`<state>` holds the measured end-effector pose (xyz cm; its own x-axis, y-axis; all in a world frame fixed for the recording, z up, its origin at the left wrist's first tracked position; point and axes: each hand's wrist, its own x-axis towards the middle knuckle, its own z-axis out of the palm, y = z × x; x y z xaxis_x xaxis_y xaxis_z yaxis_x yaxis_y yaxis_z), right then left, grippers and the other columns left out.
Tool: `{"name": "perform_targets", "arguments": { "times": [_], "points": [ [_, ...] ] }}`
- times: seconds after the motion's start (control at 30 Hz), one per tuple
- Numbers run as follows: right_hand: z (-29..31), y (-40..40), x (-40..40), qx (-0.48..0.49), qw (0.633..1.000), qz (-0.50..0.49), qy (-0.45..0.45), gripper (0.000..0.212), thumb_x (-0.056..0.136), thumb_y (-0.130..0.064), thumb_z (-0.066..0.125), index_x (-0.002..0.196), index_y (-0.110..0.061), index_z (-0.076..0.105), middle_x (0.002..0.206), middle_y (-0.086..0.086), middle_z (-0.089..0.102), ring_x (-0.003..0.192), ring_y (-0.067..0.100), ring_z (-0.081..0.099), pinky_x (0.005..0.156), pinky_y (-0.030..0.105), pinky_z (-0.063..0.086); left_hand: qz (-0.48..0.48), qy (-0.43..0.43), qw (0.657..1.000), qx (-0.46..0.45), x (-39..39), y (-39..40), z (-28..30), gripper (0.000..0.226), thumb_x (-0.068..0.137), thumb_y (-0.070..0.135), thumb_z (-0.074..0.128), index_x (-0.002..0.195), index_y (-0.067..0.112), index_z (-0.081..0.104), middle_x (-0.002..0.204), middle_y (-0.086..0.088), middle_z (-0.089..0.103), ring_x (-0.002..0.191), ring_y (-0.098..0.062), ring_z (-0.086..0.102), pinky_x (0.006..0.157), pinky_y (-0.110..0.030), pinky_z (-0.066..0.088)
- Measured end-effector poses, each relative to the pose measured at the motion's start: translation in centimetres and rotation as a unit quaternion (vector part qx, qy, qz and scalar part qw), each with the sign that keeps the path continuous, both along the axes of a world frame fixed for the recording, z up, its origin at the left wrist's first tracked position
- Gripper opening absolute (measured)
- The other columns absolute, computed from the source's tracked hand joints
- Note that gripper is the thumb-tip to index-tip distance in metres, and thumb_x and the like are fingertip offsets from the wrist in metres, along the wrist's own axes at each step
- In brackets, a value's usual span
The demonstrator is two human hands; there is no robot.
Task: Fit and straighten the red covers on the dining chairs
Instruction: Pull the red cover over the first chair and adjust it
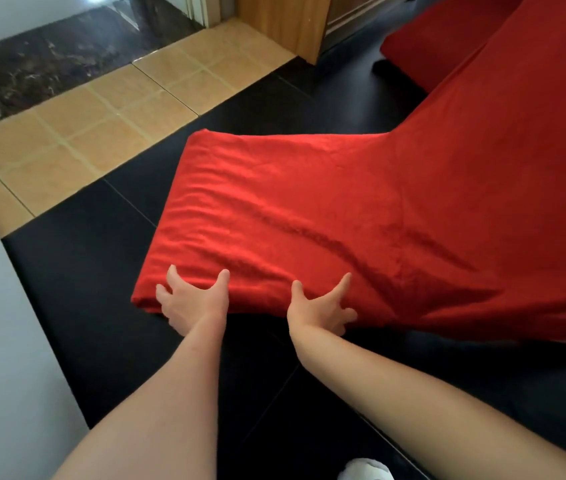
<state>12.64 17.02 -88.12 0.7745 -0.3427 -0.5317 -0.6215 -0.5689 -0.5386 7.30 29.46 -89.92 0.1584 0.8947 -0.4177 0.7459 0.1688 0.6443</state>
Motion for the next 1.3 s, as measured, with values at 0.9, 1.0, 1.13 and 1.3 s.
{"name": "perform_targets", "arguments": {
  "times": [0.9,1.0,1.13,1.3],
  "points": [
    [-5.0,-0.7,1.1,0.111,0.98,-0.158,-0.048,0.096,0.075,-0.053,0.074,0.141,-0.063,0.006,0.127,0.019,0.041,0.09,0.032,0.058,0.082,0.034,0.042,0.134,-0.161,0.968,-0.138,1.8,-4.0,-4.7,0.097,0.078,0.049,0.072,0.144,0.057,0.002,0.141,-0.013,0.045,0.121,-0.029,0.051,0.098,-0.036,0.038],
    [-4.9,-0.6,1.4,0.128,0.975,-0.175,-0.046,0.097,0.076,-0.046,0.077,0.142,-0.062,0.008,0.127,0.019,0.04,0.084,0.029,0.055,0.08,0.032,0.042,0.142,-0.172,0.965,-0.139,1.9,-4.0,-4.6,0.095,0.077,0.046,0.074,0.143,0.057,0.006,0.142,-0.011,0.045,0.119,-0.028,0.053,0.101,-0.037,0.039],
    [-4.5,-0.7,1.5,0.131,0.973,-0.181,-0.049,0.097,0.077,-0.039,0.078,0.143,-0.059,0.011,0.127,0.021,0.041,0.08,0.027,0.052,0.087,0.036,0.045,0.143,-0.17,0.965,-0.143,1.9,-3.8,-4.4,0.096,0.076,0.044,0.076,0.142,0.058,0.008,0.144,-0.011,0.043,0.117,-0.029,0.055,0.103,-0.044,0.044],
    [-4.4,-0.7,1.5,0.144,0.97,-0.189,-0.05,0.096,0.077,-0.037,0.078,0.143,-0.06,0.011,0.127,0.02,0.04,0.082,0.027,0.052,0.087,0.036,0.045,0.144,-0.162,0.965,-0.146,1.9,-3.8,-4.3,0.098,0.075,0.043,0.078,0.142,0.058,0.008,0.142,-0.013,0.043,0.112,-0.029,0.058,0.099,-0.048,0.047]
  ]
}}
